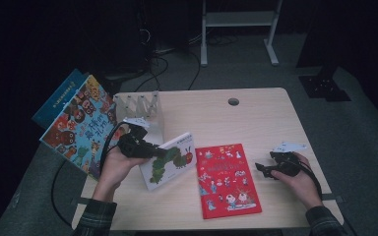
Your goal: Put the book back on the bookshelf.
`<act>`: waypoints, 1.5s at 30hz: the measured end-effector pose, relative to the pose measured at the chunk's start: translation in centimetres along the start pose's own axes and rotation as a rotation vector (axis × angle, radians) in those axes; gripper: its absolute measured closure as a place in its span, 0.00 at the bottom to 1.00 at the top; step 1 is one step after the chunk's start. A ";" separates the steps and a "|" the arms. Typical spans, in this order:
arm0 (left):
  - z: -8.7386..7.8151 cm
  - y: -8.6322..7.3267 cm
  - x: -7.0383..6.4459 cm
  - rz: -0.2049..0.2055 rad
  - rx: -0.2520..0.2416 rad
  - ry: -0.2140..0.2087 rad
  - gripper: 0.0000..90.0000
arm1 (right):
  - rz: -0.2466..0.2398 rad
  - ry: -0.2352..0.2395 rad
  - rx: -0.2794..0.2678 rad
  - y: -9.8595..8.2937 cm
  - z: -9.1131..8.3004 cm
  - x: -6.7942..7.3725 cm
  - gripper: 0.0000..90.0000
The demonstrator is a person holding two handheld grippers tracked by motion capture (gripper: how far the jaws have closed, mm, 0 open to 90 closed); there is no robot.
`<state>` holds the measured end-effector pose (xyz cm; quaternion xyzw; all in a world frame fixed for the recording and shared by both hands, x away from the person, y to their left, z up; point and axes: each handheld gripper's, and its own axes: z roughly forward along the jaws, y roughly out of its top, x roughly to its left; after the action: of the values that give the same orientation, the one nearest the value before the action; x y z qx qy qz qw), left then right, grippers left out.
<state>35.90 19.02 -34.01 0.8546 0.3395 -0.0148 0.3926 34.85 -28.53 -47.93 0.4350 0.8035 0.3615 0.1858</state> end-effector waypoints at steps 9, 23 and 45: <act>-1.8 -0.9 1.4 -0.037 -0.018 0.053 0.85 | 0.016 -0.026 0.028 -0.4 0.3 -0.6 0.20; -5.1 -2.3 3.1 -0.089 -0.058 0.118 0.85 | 0.038 -0.047 0.006 -0.7 0.3 -0.7 0.17; -5.7 -3.2 6.4 -0.149 -0.084 0.268 0.85 | 0.039 -0.047 0.006 -0.7 0.3 -0.7 0.17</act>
<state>37.51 27.99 -34.11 0.8042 0.4516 0.0847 0.3770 35.07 -29.23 -48.69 0.4595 0.7912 0.3524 0.1965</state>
